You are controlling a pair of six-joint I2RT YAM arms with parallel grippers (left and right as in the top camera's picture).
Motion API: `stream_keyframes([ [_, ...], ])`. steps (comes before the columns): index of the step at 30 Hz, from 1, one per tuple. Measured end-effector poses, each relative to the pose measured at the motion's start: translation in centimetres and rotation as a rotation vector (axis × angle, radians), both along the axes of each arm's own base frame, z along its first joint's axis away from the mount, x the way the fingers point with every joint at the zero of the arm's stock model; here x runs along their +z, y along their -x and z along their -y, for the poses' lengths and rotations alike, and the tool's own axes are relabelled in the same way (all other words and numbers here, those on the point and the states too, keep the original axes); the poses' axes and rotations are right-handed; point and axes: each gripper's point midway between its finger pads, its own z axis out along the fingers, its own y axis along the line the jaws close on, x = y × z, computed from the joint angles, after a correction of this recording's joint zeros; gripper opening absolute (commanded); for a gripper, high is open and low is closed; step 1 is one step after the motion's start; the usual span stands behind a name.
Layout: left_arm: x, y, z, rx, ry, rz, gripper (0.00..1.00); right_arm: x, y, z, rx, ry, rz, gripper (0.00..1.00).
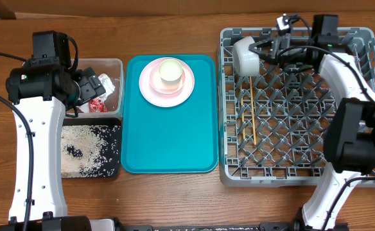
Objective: Sort waste into correct bins and load items into the dishwasher
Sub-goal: 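Lift the white bowl and place it upside down in the rack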
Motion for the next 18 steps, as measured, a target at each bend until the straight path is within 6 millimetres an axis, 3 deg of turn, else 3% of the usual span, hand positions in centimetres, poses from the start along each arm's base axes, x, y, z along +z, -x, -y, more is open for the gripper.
stream_keyframes([
  [3,0.0,0.0,0.0,0.000,0.000,0.000,1.00,-0.4,-0.1,2.0,-0.046,-0.003,-0.051,0.07],
  [4,0.0,0.0,0.0,0.000,0.000,0.000,1.00,-0.6,0.0,2.7,-0.064,-0.004,-0.076,0.15],
  [5,0.0,0.0,0.0,0.000,0.000,0.000,1.00,-1.0,0.0,3.7,-0.090,0.003,-0.106,0.30],
  [11,0.0,0.0,0.0,0.000,0.000,0.000,1.00,-2.1,0.4,7.8,-0.192,0.006,-0.215,0.50],
  [18,0.0,0.0,0.0,0.000,0.000,0.000,1.00,-2.0,1.3,15.6,-0.348,-0.052,-0.278,0.51],
])
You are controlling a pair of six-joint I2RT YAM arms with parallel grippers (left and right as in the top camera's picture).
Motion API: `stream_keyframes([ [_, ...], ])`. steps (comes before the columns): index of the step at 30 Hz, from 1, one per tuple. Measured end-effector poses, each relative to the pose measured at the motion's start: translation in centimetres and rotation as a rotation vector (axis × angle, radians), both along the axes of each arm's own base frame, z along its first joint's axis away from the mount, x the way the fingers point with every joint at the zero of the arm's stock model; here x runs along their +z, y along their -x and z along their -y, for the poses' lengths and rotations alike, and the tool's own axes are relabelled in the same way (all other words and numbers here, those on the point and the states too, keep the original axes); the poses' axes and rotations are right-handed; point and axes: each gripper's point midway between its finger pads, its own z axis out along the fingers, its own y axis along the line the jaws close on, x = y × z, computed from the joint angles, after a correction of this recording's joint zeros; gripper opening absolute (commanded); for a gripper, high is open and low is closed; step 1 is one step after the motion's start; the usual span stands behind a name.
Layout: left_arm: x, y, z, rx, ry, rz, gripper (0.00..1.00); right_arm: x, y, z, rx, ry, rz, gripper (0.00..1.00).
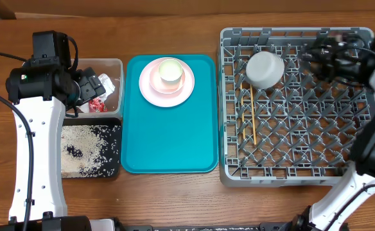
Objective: Sort waste into correct bins and load items into the dishwasher
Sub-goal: 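Lift the white bowl and place it upside down in the rack, then reach the right gripper to the white cup on the pink plate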
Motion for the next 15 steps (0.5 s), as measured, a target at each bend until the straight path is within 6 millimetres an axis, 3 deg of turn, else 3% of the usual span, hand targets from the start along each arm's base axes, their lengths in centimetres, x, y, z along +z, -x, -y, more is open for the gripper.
stream_keyframes([
  [4,0.0,0.0,0.0,0.000,0.000,0.000,1.00,-0.6,0.9,3.6,-0.093,0.023,-0.059,0.50],
  [8,0.0,0.0,0.0,0.000,0.000,0.000,1.00,0.0,1.3,3.8,-0.139,0.186,-0.096,0.51],
  [10,0.0,0.0,0.0,0.000,0.000,0.000,1.00,1.7,1.3,2.5,-0.138,0.322,-0.058,0.50],
  [12,0.0,0.0,0.0,0.000,0.000,0.000,1.00,4.2,1.3,-0.1,-0.113,0.458,0.021,0.51],
  [15,0.0,0.0,0.0,0.000,0.000,0.000,1.00,8.1,1.6,-7.0,-0.028,0.654,0.183,0.51],
])
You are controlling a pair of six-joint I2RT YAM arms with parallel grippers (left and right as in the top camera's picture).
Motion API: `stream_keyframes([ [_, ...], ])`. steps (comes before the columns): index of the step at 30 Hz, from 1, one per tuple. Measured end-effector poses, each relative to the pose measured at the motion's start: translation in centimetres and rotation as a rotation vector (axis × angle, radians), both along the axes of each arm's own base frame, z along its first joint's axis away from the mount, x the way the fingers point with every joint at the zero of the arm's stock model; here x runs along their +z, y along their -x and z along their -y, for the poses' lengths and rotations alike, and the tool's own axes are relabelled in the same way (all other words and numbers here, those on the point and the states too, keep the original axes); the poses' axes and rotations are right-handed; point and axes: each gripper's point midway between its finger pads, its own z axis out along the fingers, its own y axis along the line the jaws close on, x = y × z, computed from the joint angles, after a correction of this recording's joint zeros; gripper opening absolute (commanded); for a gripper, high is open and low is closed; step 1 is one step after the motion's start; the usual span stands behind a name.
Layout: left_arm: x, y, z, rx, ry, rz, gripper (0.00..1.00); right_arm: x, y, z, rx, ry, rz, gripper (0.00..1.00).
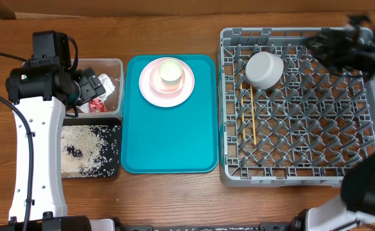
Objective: Sort waste into correct bins and load items into the dishwasher
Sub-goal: 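Reach the right gripper to the white cup on the pink plate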
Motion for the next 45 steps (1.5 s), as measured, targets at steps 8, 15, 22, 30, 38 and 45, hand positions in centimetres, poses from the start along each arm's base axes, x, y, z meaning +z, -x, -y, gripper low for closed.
stream_keyframes([
  [8,0.0,0.0,0.0,0.000,0.000,0.000,1.00,-0.6,2.7,-19.6,0.307,0.383,0.174,0.59],
  [15,0.0,0.0,0.0,0.000,0.000,0.000,1.00,-5.5,3.8,-29.6,0.417,0.620,0.310,0.63],
  [22,0.0,0.0,0.0,0.000,0.000,0.000,1.00,-10.0,2.2,-33.0,0.427,0.683,0.360,0.64],
  [30,0.0,0.0,0.0,0.000,0.000,0.000,1.00,-13.8,1.1,-33.9,0.443,0.697,0.345,0.59],
  [38,0.0,0.0,0.0,0.000,0.000,0.000,1.00,-14.9,1.3,-33.8,0.454,0.711,0.325,0.50],
  [45,0.0,0.0,0.0,0.000,0.000,0.000,1.00,-15.0,1.7,-34.3,0.492,0.685,0.323,0.52],
])
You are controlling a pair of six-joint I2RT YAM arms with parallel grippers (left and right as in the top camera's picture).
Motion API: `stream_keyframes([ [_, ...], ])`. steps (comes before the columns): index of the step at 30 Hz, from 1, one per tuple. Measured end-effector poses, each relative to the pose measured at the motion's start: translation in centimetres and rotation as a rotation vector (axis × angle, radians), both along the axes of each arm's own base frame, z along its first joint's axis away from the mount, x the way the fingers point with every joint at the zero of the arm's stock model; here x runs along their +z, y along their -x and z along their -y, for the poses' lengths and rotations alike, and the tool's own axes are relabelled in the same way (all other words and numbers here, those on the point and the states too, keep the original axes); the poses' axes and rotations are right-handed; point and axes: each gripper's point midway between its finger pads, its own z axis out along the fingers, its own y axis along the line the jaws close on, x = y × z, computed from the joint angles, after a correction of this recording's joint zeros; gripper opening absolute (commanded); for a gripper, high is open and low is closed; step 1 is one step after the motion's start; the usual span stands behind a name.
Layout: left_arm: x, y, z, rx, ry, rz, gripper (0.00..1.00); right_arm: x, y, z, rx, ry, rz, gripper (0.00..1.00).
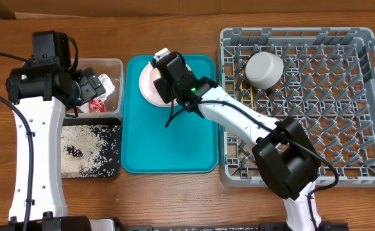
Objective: Sort waste into correct bins and load items into the dishwasher
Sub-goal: 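Reach the right gripper to the white cup on the pink plate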
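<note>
A pink plate (147,81) sits at the back of the teal tray (168,141); the cup on it is hidden under my right gripper (167,76), which hovers right over the plate with its fingers out of sight. A white bowl (265,68) rests upside down in the back left of the grey dishwasher rack (303,160). A wooden stick (253,96) lies in the rack below the bowl, mostly covered by the right arm. My left gripper (88,88) hangs in the clear waste bin (112,64), and its finger gap is unreadable.
A black bin (91,151) with scattered grains stands in front of the clear bin, left of the tray. Crumpled white and red waste (101,96) lies in the clear bin. The right arm stretches diagonally from the rack's front across its left edge to the tray.
My right arm was at the rack's far right back corner; now it reaches left across the rack and its gripper is over the pink plate. Bowl and left arm unchanged.
At first my right gripper held the white bowl on its side at the rack's back left. Then the bowl lay upside down in the rack and the gripper was off to the right. It was then farther right, and is now over the plate.
</note>
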Motion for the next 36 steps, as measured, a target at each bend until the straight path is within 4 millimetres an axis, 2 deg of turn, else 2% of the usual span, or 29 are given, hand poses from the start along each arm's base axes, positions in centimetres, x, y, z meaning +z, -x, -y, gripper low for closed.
stream_keyframes([
  [9,0.0,0.0,0.0,0.000,0.000,0.000,1.00,-0.1,0.6,-1.1,0.063,-0.034,-0.021,0.49],
  [15,0.0,0.0,0.0,0.000,0.000,0.000,1.00,-1.2,0.6,-1.1,0.066,-0.017,-0.032,0.35],
  [24,0.0,0.0,0.0,0.000,0.000,0.000,1.00,-1.4,0.3,-0.8,0.048,-0.004,-0.023,0.23],
  [27,0.0,0.0,0.0,0.000,0.000,0.000,1.00,-1.4,0.3,-0.7,0.050,0.000,-0.021,0.10],
  [32,0.0,0.0,0.0,0.000,0.000,0.000,1.00,-1.2,0.4,-0.7,0.047,-0.002,-0.022,0.04],
  [36,0.0,0.0,0.0,0.000,0.000,0.000,1.00,0.0,0.6,-0.5,0.045,-0.010,-0.015,0.04],
])
